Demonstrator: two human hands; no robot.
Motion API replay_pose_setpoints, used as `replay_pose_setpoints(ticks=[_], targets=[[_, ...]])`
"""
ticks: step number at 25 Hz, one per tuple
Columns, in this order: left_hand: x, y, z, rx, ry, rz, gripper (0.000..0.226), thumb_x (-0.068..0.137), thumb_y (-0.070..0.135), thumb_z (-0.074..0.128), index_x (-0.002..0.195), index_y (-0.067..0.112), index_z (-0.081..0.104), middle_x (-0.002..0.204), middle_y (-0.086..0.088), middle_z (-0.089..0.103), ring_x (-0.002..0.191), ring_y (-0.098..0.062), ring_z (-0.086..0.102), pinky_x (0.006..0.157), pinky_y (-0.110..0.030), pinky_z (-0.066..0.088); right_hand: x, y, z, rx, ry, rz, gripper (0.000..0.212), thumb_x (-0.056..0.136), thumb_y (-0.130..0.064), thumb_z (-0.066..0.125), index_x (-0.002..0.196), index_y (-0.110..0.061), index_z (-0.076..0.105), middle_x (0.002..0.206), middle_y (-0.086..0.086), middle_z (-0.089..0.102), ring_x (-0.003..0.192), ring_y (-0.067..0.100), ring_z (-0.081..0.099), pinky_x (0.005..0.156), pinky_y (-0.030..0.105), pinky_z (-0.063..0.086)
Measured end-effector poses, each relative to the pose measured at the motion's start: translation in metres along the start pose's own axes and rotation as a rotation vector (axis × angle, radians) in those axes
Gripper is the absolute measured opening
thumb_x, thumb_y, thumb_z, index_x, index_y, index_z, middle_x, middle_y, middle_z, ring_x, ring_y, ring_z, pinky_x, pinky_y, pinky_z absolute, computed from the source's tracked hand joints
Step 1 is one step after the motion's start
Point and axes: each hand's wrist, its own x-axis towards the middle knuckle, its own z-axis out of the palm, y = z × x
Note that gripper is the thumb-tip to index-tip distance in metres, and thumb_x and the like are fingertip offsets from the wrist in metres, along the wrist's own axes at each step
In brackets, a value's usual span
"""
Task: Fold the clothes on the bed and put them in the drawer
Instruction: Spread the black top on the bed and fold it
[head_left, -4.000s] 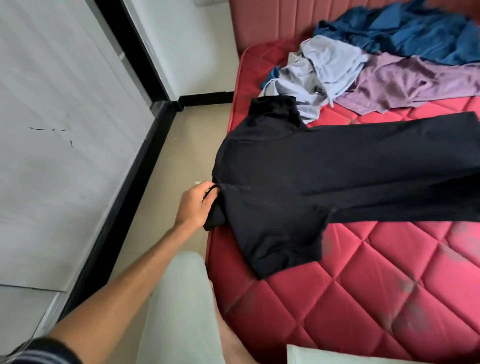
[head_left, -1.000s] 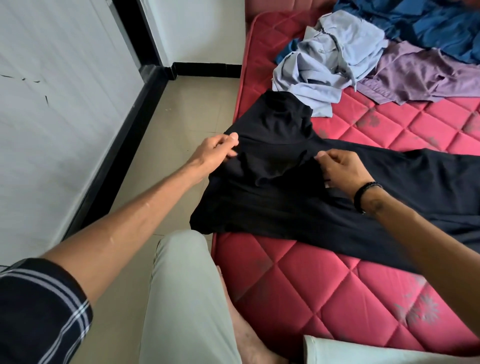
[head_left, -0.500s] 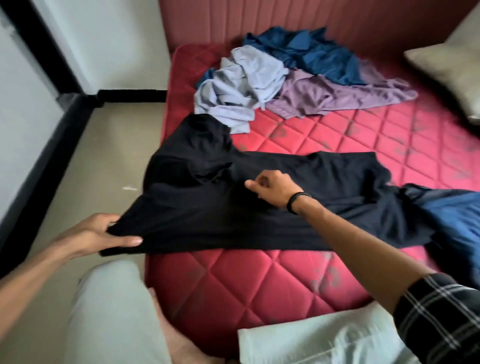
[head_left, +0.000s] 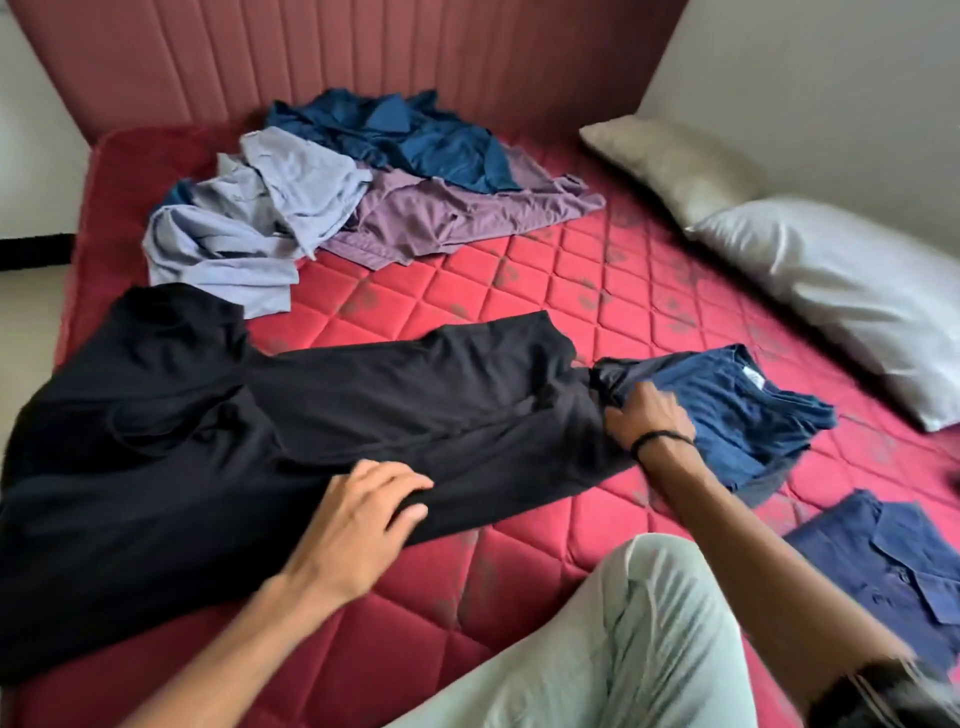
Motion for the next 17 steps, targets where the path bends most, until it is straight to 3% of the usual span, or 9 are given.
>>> replay_pose_setpoints(ticks=[3,6,7,9,13,15,17], targets=[[0.033,0.02,0.029,0.041,0.068,-0.007,0.03,0.098,0.045,0.049,0.115,0.033,0.069,0.111,0.016,0.063,0.101,-0.014,0.059,0.087,-0.038,0.049,-0.012,0.062,0.017,-0.051,0.23,-0.099,0.037,0.083,-0.031,0.07,0.117,-0.016,0.064,0.129,0.017,0.054,0.121,0.043,0.048,0.098,0.057,0.044],[0.095,0.049,0.045,-0.056,0.142,0.134,0.024,0.101,0.029,0.052,0.114,0.024,0.071,0.107,0.007,0.069,0.095,-0.019,0.059,0.089,-0.041,0.051,-0.018,0.101,0.039,-0.219,0.218,-0.203,0.091,0.068,-0.043,0.081,0.15,-0.029,0.045,0.161,0.013,0.029,0.145,0.043,0.026,0.111,0.072,0.02],[0.12,0.07,0.057,-0.068,0.129,0.217,0.024,0.1,0.025,0.054,0.117,0.021,0.072,0.109,0.005,0.07,0.097,-0.02,0.06,0.091,-0.041,0.051,-0.016,0.11,0.046,-0.243,0.217,-0.201,0.098,0.069,-0.045,0.08,0.155,-0.03,0.038,0.165,0.012,0.023,0.149,0.043,0.023,0.111,0.075,0.016],[0.169,0.114,0.092,-0.015,0.06,0.348,0.033,0.096,0.024,0.061,0.129,0.023,0.067,0.12,0.004,0.067,0.11,-0.021,0.06,0.1,-0.041,0.049,-0.011,0.118,0.053,-0.287,0.234,-0.209,0.099,0.071,-0.043,0.078,0.158,-0.027,0.034,0.166,0.012,0.027,0.149,0.042,0.027,0.112,0.077,0.018],[0.261,0.165,0.157,0.33,-0.252,0.336,0.087,0.083,0.019,0.072,0.158,0.035,0.031,0.157,-0.004,0.037,0.141,-0.031,0.038,0.12,-0.055,0.027,0.008,0.136,0.055,-0.349,0.234,-0.271,0.086,0.082,-0.027,0.066,0.16,-0.027,0.03,0.164,0.012,0.033,0.144,0.047,0.036,0.107,0.072,0.03],[0.278,0.182,0.179,0.391,-0.352,0.355,0.085,0.084,0.017,0.066,0.159,0.033,0.029,0.153,-0.007,0.041,0.134,-0.032,0.047,0.114,-0.05,0.036,0.019,0.169,0.043,-0.389,0.25,-0.344,0.075,0.087,-0.017,0.048,0.159,-0.026,0.031,0.163,0.01,0.037,0.139,0.048,0.042,0.102,0.065,0.039],[0.275,0.205,0.198,0.332,-0.358,0.38,0.078,0.084,0.016,0.066,0.155,0.027,0.037,0.141,-0.009,0.051,0.12,-0.032,0.059,0.103,-0.045,0.047,0.03,0.214,0.026,-0.422,0.251,-0.393,0.082,0.083,-0.01,0.047,0.16,-0.027,0.027,0.163,0.007,0.037,0.137,0.05,0.045,0.099,0.062,0.043]])
